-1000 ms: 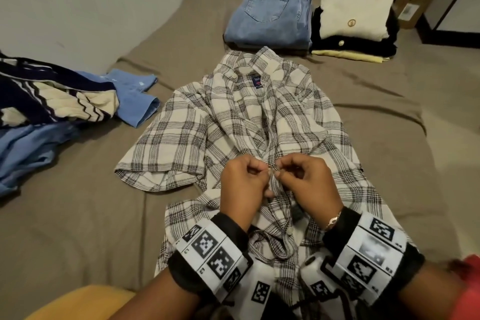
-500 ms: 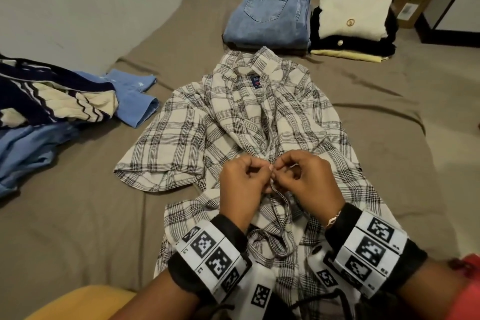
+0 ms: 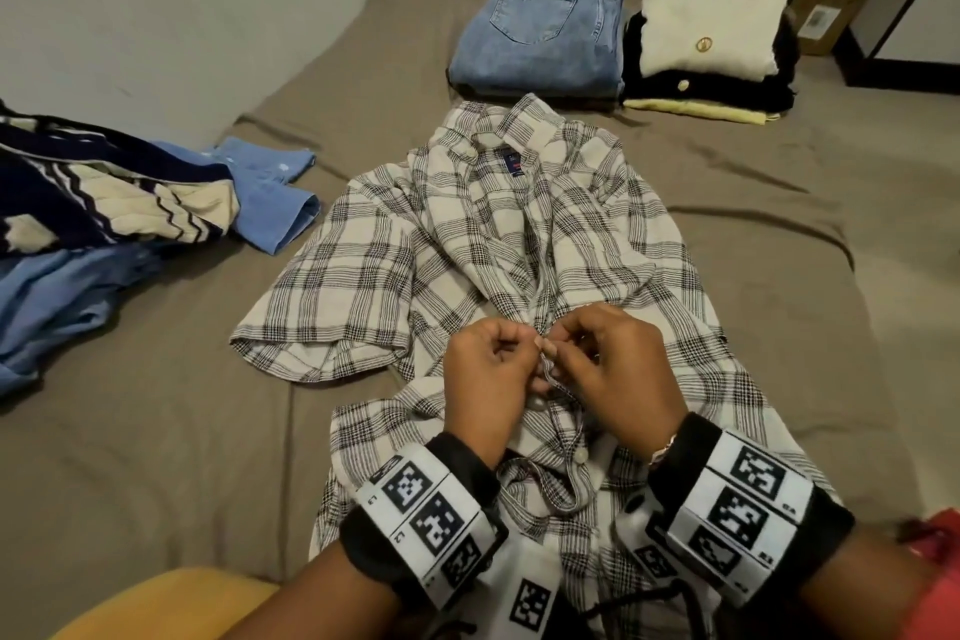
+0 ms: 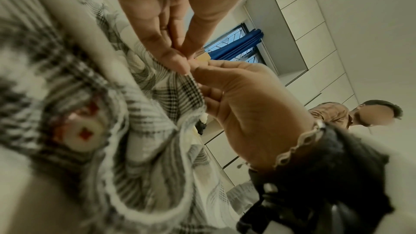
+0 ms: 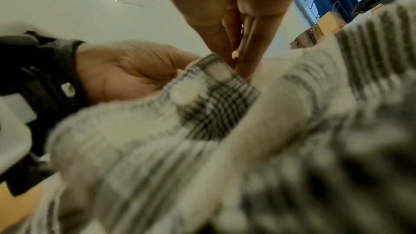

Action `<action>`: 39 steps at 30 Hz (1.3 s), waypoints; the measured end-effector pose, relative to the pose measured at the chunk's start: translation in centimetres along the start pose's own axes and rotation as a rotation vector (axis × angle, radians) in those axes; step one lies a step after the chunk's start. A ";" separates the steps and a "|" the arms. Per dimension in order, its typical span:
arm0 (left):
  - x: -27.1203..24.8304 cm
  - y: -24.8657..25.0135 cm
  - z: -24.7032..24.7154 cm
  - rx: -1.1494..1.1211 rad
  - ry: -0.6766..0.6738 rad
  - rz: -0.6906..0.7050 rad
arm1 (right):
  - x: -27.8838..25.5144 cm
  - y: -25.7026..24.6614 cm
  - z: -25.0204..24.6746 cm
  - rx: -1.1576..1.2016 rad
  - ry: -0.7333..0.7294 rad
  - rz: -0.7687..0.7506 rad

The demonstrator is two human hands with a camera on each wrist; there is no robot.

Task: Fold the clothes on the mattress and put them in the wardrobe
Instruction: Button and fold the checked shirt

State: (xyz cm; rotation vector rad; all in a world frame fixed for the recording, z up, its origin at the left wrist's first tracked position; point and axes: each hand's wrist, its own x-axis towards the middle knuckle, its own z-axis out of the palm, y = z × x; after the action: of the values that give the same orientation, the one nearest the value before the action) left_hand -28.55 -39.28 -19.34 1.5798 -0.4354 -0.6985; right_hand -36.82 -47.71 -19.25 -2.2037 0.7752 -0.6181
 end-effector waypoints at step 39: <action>3.6 0.0 -3.0 -0.023 0.000 -0.275 | 4.1 1.6 1.1 0.576 -0.151 0.350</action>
State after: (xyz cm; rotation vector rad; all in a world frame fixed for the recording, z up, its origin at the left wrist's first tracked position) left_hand -23.94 -39.37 -19.89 1.6341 -0.2104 -0.9092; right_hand -33.80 -50.90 -20.39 -1.5258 0.7638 -0.4239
